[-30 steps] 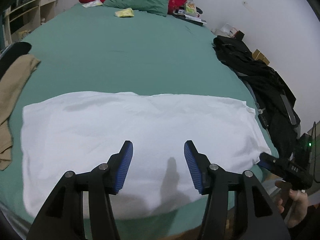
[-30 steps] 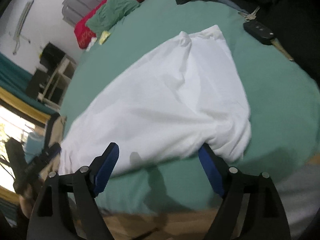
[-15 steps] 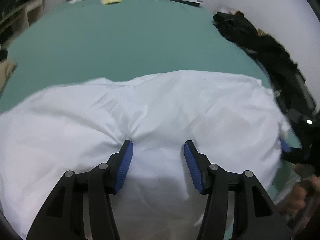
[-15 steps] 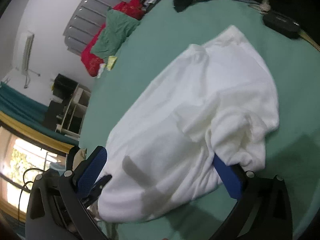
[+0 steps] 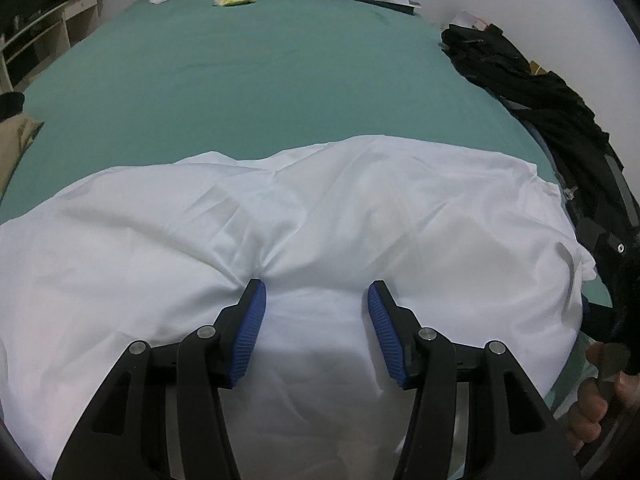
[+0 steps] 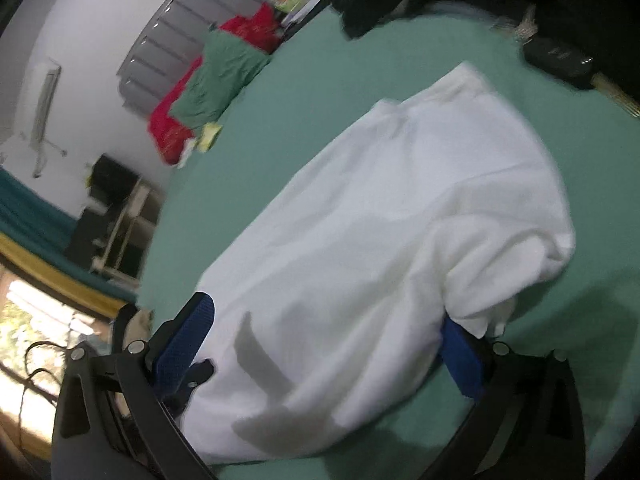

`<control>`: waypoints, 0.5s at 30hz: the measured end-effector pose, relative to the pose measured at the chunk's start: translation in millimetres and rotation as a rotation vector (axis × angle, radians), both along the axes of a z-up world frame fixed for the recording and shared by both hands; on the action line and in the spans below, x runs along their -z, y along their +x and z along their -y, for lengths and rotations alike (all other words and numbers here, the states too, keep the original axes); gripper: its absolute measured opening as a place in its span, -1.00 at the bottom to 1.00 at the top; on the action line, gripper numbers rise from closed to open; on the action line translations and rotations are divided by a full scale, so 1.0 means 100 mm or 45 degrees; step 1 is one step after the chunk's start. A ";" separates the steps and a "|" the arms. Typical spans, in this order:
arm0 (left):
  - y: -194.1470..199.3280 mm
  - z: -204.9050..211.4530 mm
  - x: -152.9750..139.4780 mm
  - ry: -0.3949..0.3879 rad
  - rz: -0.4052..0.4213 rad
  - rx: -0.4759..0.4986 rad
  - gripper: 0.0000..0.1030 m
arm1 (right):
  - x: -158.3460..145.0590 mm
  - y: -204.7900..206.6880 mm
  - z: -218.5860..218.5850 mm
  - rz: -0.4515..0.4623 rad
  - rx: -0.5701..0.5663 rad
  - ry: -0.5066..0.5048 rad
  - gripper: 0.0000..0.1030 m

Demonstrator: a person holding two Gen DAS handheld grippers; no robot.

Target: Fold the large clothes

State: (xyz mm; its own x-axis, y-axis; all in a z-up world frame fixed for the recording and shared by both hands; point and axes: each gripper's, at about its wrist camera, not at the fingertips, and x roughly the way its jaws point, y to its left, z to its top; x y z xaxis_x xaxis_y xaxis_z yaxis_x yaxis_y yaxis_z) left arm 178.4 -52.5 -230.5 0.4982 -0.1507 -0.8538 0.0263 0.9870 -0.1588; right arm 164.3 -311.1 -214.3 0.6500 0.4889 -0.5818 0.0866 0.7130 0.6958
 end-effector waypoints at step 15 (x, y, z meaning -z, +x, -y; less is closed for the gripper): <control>0.02 0.00 -0.01 -0.001 0.018 0.013 0.09 | -0.54 0.16 -0.68 0.184 -0.322 -0.136 -0.54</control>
